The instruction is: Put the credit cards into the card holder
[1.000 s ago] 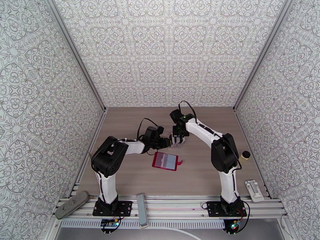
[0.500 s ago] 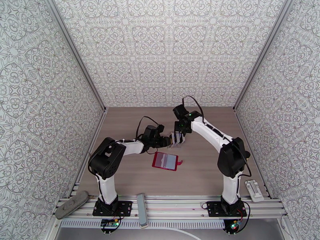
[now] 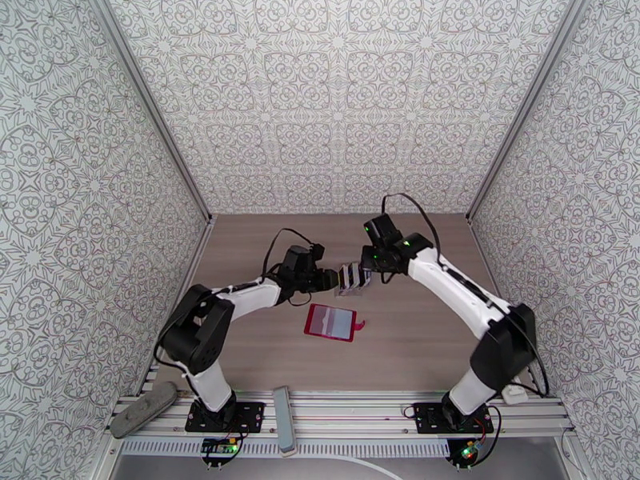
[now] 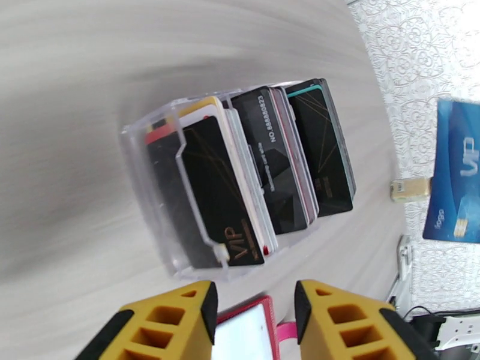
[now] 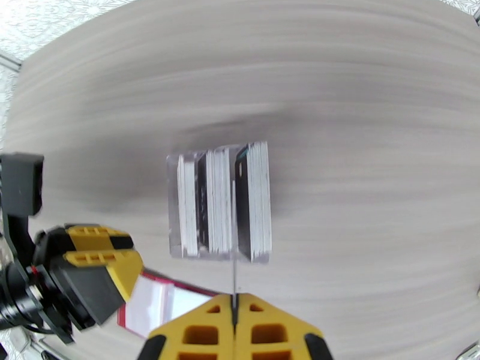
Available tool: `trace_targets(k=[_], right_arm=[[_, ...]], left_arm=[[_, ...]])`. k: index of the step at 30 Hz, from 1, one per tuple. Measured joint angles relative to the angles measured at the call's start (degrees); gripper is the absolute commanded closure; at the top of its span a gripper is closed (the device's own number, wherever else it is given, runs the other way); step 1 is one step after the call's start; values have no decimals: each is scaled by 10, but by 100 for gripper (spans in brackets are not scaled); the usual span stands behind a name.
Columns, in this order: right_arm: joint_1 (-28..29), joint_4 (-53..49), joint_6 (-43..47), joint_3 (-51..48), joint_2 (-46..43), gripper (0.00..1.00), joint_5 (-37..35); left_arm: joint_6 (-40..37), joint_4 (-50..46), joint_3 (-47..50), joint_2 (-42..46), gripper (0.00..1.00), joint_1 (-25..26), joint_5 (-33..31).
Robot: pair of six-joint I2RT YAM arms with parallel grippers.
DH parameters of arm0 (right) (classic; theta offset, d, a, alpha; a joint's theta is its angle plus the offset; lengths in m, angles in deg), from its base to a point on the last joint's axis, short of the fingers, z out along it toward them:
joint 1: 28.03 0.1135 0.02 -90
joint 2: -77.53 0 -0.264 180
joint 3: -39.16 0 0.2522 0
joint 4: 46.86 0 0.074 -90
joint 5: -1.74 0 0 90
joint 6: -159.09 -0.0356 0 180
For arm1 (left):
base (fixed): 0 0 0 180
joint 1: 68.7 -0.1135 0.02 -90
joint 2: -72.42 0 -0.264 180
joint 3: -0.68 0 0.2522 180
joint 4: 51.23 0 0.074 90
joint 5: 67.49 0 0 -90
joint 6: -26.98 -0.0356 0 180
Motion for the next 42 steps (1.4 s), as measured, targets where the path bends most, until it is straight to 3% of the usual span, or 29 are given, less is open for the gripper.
trace_targets(k=[6, 18, 30, 42], right_arm=[[0, 70, -10, -106, -77, 100, 36], [0, 222, -32, -257, -147, 100, 133], [0, 353, -63, -360, -191, 100, 200], [0, 529, -141, -466, -177, 100, 286]], left_arm=[[-37, -102, 8, 54, 61, 17, -53], [-74, -229, 71, 134, 63, 41, -130], [-79, -242, 118, 142, 64, 41, -134], [-81, -217, 131, 123, 64, 39, -134]])
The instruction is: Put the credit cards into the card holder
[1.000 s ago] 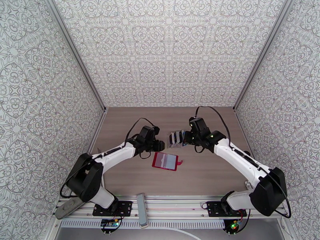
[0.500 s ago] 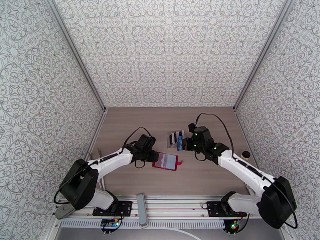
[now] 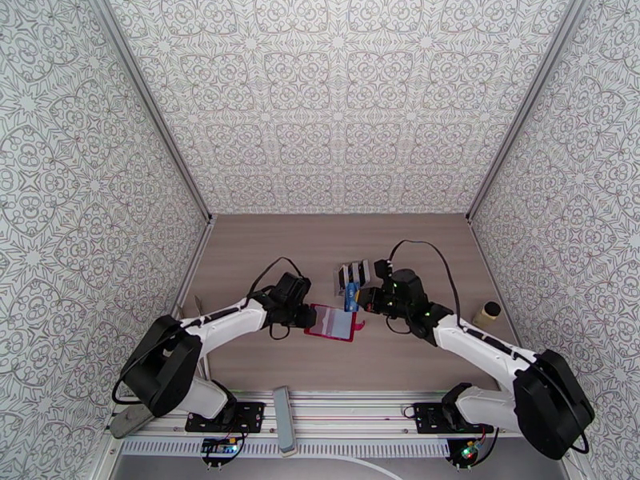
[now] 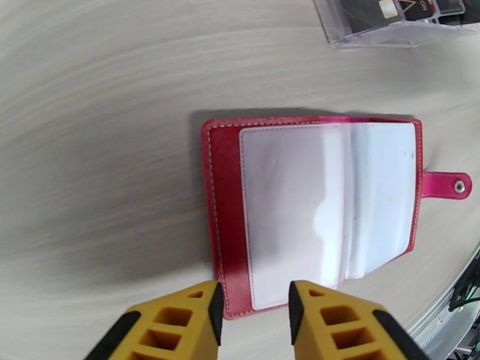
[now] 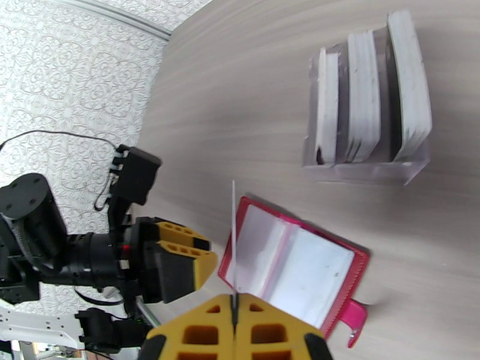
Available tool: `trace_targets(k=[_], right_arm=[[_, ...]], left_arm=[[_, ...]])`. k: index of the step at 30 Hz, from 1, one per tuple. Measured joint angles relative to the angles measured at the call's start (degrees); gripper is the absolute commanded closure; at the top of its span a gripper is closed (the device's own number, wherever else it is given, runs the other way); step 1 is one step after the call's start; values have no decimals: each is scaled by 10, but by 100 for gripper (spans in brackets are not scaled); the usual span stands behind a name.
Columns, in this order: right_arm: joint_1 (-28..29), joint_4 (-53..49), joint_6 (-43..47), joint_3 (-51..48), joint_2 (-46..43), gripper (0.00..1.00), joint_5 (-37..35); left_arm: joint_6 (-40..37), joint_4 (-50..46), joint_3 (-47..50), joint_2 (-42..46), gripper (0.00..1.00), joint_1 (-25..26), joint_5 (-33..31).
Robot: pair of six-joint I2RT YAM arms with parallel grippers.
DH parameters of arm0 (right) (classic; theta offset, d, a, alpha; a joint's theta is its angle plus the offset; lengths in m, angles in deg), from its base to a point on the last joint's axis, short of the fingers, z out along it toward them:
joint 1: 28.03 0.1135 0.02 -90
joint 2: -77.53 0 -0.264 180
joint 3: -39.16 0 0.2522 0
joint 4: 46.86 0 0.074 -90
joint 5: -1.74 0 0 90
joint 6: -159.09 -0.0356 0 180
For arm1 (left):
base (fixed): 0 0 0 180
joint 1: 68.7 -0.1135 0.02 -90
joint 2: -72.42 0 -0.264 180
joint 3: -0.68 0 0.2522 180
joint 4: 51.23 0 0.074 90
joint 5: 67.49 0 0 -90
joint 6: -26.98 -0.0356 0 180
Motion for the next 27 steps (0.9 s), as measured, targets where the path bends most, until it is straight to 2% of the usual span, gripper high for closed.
trace_targets(k=[16, 27], right_arm=[[12, 111, -55, -56, 40, 100, 38], [26, 138, -65, -62, 68, 100, 47]], left_arm=[[2, 31, 3, -47, 67, 2, 1], [29, 40, 5, -47, 68, 35, 5]])
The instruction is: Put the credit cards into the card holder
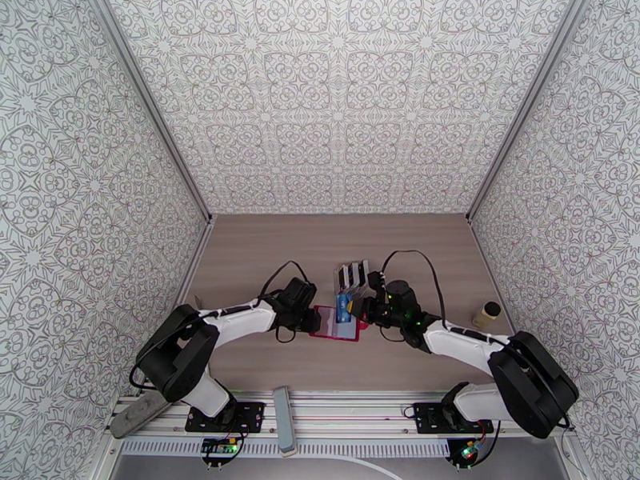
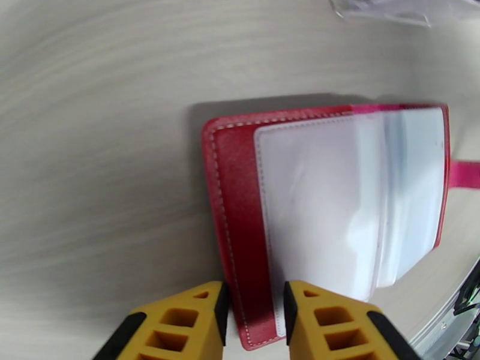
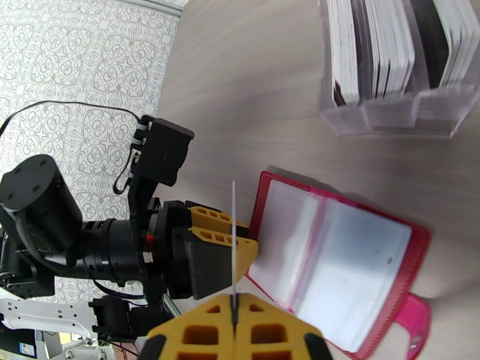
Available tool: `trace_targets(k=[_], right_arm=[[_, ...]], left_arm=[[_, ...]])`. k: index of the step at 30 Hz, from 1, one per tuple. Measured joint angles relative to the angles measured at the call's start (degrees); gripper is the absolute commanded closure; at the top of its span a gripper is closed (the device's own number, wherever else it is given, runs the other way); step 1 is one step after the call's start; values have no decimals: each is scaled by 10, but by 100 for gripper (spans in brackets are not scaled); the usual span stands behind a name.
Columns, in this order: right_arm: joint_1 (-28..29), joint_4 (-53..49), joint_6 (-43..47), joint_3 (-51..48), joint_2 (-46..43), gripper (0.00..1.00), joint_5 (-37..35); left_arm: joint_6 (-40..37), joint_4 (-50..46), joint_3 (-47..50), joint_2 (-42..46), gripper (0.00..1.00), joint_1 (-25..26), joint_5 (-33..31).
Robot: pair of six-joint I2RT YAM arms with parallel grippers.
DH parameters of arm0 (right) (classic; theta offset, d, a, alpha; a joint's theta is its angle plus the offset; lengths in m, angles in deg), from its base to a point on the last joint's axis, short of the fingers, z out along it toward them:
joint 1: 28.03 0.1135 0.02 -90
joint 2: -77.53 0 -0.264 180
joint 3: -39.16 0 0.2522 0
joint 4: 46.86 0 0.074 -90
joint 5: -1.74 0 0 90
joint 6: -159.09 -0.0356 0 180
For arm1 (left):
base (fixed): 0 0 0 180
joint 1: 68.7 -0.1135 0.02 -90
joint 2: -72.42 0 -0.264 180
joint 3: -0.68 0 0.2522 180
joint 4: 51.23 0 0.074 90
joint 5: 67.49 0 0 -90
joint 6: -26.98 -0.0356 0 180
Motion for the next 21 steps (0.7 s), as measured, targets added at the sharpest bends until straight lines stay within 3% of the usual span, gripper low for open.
trace_targets(k=[21], right_arm=[[5, 134, -54, -64, 94, 100, 24]], left_arm=[[17, 18, 13, 1, 77, 0, -3]])
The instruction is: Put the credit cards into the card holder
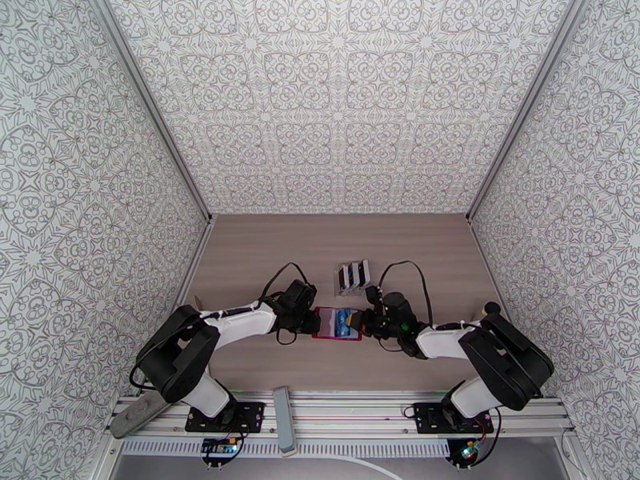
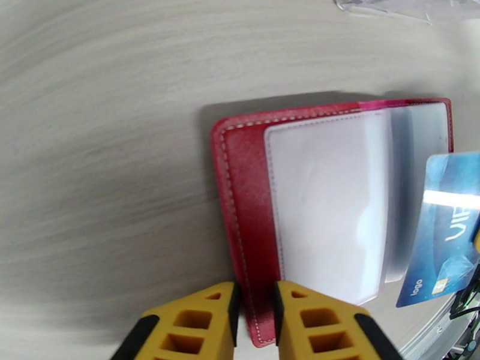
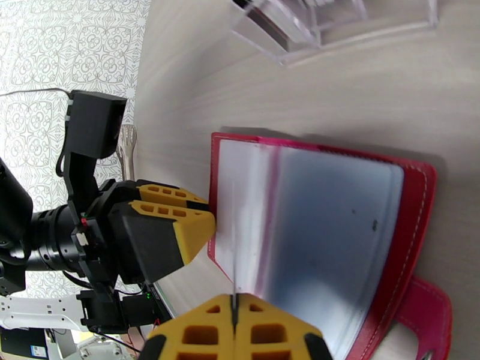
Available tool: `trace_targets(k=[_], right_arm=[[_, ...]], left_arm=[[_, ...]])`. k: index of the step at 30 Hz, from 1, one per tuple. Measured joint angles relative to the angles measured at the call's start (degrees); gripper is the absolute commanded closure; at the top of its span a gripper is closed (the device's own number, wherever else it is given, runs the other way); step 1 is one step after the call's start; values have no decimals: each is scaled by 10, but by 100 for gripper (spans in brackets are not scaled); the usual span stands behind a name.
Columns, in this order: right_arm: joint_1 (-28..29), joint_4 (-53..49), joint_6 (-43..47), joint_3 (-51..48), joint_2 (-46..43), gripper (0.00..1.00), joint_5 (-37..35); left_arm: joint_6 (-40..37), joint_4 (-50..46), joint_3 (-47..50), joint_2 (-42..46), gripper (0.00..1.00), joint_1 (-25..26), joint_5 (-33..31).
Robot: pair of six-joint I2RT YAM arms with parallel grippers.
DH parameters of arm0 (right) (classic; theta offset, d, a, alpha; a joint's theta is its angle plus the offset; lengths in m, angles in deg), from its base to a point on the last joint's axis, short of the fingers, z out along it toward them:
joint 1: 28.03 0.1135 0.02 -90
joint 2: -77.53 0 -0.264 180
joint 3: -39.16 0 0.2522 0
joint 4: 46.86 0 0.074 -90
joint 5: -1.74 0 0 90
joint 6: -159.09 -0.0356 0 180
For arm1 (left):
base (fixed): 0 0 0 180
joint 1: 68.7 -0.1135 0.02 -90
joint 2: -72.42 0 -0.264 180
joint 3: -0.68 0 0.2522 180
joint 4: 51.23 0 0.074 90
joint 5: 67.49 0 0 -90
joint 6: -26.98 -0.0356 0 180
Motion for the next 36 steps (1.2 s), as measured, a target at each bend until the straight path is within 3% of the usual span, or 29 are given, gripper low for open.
trace_targets(k=[21, 36], right_arm=[[-5, 125, -51, -11, 84, 100, 8], [-24, 132, -51, -14, 84, 100, 29]], left_arm=[[0, 18, 15, 7, 78, -9, 6], [0, 18, 15, 7, 77, -14, 9]])
